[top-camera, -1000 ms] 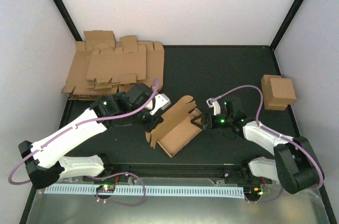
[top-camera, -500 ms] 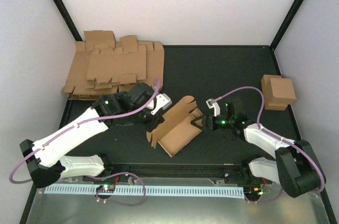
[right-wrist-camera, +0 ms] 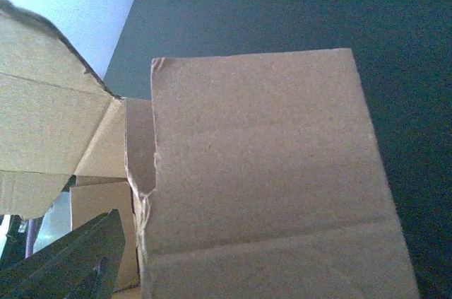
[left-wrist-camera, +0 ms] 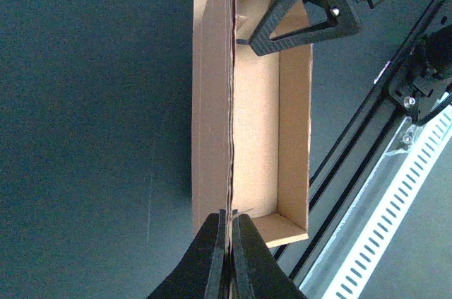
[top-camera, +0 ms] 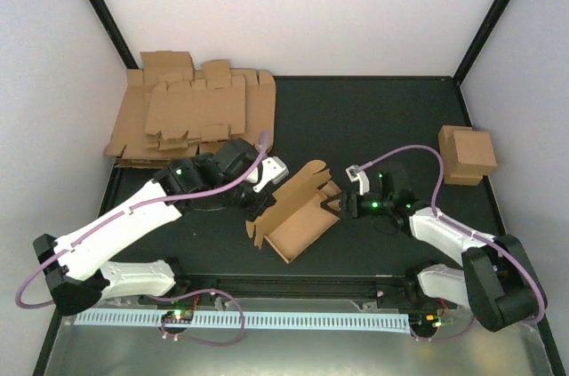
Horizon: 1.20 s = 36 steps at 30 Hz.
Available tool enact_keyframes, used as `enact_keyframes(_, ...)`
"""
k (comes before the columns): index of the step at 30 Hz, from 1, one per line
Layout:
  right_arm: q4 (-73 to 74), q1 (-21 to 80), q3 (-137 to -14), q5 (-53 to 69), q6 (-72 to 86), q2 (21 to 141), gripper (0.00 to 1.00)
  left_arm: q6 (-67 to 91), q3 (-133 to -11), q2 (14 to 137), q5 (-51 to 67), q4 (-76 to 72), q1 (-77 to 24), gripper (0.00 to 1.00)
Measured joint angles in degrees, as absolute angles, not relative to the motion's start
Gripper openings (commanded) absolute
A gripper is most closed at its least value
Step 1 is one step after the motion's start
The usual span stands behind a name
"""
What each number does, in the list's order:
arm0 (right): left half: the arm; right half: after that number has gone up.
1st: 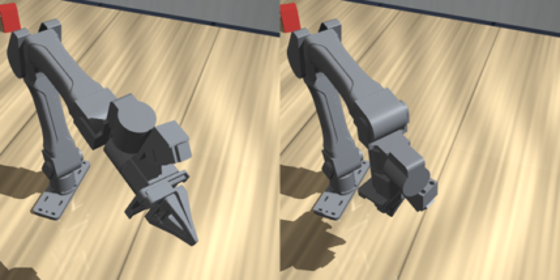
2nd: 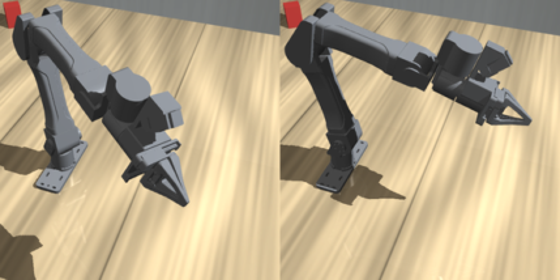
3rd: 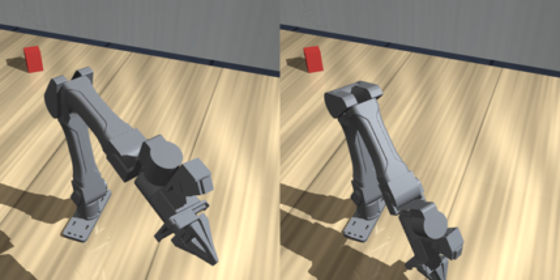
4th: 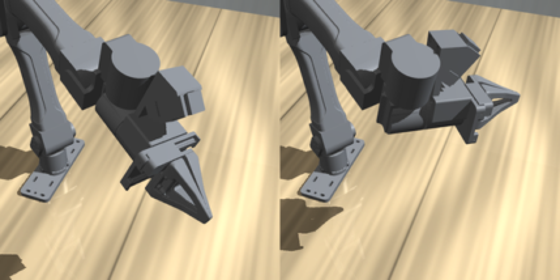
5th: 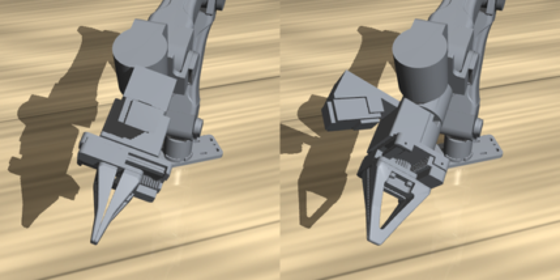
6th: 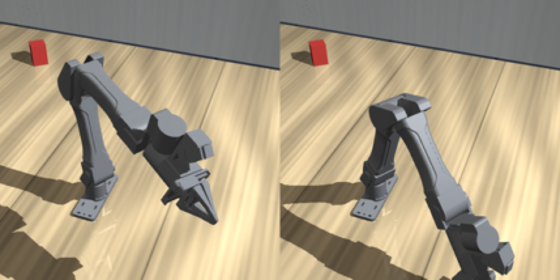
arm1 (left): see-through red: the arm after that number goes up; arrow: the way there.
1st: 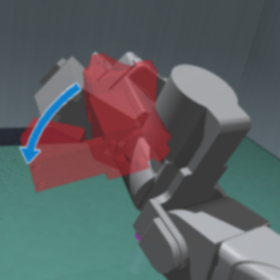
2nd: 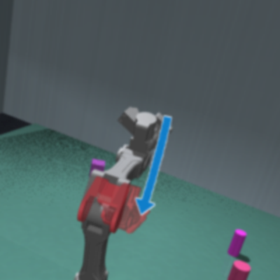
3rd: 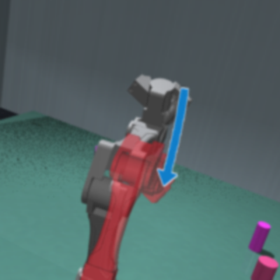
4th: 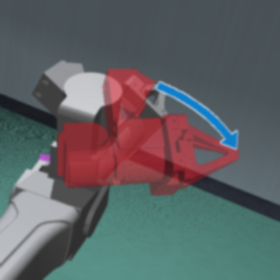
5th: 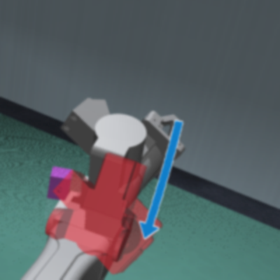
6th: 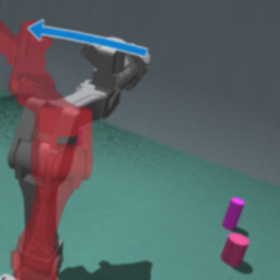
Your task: Fold the paper box
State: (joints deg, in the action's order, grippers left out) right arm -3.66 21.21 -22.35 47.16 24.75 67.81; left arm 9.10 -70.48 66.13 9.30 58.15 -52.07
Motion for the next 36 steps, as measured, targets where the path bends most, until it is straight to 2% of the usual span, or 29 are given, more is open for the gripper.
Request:
enact_keyframes(8,-3.6,21.2,-22.3,47.0,25.6,67.3,0.86,9.1,-70.5,66.1,9.3,58.2,-52.1,0.02)
enact_keyframes(17,-0.7,21.2,-22.4,46.4,25.5,61.3,0.86,9.1,-70.5,66.2,9.2,58.2,-52.1,0.02)
enact_keyframes(23,0.3,21.2,-22.3,46.3,25.5,57.1,0.93,9.7,-70.5,67.2,8.8,58.1,-51.3,0.01)
enact_keyframes(36,0.9,21.2,-20.1,37.6,28.1,52.0,0.89,9.9,-70.5,67.0,9.5,57.4,-50.6,0.02)
